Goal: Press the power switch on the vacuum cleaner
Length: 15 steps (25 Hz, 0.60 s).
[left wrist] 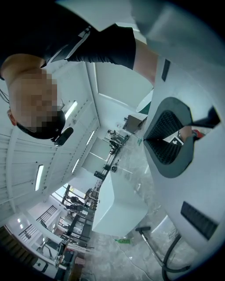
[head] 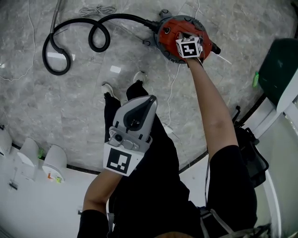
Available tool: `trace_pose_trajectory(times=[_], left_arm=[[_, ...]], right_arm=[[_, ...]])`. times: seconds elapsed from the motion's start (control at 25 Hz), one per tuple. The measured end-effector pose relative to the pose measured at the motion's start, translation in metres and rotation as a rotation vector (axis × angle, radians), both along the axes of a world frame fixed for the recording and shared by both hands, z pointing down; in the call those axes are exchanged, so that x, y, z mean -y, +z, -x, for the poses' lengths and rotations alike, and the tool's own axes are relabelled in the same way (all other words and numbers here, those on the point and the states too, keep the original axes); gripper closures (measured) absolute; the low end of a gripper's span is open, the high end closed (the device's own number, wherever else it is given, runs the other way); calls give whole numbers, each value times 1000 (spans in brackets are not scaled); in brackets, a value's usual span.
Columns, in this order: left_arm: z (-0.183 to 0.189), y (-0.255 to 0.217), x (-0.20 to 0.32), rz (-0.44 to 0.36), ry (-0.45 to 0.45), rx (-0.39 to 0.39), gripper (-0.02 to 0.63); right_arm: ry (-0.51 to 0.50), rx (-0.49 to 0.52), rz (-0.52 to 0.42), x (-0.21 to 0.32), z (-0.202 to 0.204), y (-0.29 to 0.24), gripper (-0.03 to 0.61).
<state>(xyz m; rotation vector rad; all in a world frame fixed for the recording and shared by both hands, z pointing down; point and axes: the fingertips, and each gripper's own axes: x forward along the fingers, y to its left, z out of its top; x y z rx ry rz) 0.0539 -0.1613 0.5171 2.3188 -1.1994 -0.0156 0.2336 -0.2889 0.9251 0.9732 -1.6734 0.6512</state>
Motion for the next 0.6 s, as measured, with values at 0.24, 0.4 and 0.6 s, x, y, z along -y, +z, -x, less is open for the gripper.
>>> trace_pose_trajectory(times=[0.24, 0.4, 0.6], left_arm=[[1, -24, 1, -34, 42, 11, 598], [7, -41, -1, -64, 52, 22, 600], [21, -65, -7, -93, 36, 33, 598]], right_arm=[[86, 85, -55, -7, 8, -39, 560], [101, 115, -103, -20, 10, -79, 560], [166, 215, -242, -44, 29, -172, 560]])
